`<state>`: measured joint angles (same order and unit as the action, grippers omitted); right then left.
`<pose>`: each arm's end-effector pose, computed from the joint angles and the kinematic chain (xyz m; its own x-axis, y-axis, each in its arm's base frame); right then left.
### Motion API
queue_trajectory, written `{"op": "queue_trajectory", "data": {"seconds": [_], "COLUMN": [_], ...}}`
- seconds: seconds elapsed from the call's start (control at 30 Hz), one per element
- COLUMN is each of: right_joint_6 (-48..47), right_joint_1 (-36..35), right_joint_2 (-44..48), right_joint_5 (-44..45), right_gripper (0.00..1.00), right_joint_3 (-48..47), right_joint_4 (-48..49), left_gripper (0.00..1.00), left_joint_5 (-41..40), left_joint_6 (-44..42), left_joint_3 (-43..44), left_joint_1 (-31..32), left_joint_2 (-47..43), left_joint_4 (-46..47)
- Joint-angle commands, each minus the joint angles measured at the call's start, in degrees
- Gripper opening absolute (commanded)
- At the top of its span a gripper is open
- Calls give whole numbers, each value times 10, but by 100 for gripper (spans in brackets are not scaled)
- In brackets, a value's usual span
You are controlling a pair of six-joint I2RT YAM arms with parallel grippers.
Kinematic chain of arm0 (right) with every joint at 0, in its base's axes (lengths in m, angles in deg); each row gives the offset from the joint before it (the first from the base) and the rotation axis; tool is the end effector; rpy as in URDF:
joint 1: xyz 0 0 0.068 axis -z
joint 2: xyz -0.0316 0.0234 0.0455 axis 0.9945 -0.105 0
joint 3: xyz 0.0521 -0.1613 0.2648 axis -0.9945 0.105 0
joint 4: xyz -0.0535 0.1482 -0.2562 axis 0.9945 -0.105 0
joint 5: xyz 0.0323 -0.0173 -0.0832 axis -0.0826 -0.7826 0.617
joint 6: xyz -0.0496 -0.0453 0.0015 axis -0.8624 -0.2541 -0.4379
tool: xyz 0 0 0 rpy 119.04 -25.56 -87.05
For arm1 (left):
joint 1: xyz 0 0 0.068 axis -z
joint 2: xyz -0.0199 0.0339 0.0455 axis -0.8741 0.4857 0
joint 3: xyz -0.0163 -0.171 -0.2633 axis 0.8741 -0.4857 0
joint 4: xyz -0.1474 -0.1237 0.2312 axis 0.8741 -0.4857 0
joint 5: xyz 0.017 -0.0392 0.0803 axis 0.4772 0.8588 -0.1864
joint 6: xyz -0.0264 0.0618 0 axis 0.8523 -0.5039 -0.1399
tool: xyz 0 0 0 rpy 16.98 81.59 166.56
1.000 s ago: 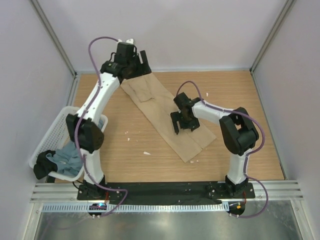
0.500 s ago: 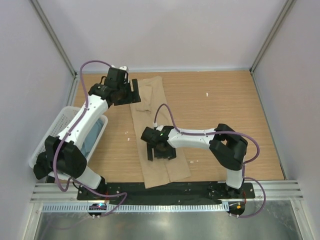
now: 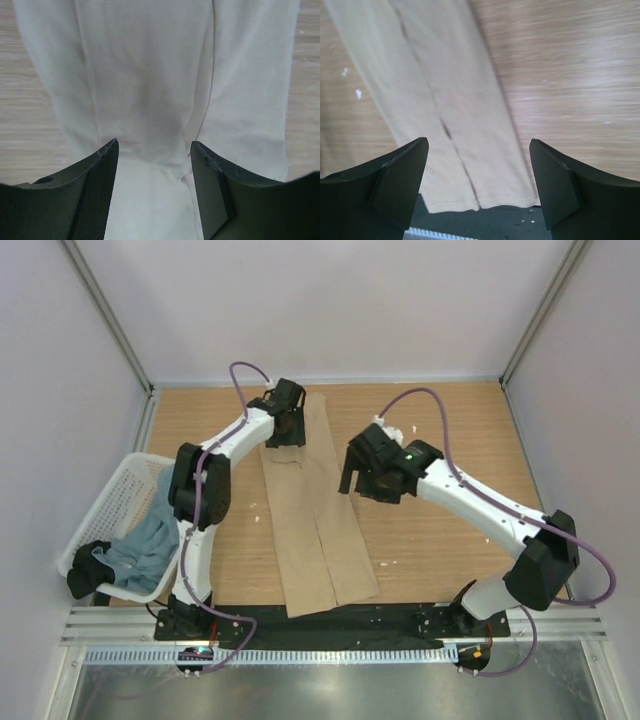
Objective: Fold and stack the t-shirts
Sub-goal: Fold the tshirt
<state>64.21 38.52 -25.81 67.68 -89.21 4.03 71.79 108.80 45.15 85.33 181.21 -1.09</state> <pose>0.2534 0.2421 0.3210 -0.8762 0.1730 -0.4499 0.0567 0.9639 0.2602 0.4958 -0.2147 0.2242 -0.8335 -0.1159 -0.5402 -0.0656 0.9916 -0.1117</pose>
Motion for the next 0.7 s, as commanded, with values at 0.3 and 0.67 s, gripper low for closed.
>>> {"op": "queue_trajectory", "data": {"seconds": [0.3, 0.67], "right_joint_6": [-171, -225], "right_joint_1": [109, 166], "right_joint_2": [42, 24], "right_joint_5": [-66, -160], "right_gripper": [89, 89], "right_joint_3": [70, 83], "right_joint_4": [4, 8], "left_gripper": [58, 67], "left_joint_5": [-66, 33], "left_joint_6": [35, -91], "left_joint_3": [287, 427], "left_joint_1": [21, 21], "left_joint_2": [236, 283], "left_joint_4": [-52, -9]}}
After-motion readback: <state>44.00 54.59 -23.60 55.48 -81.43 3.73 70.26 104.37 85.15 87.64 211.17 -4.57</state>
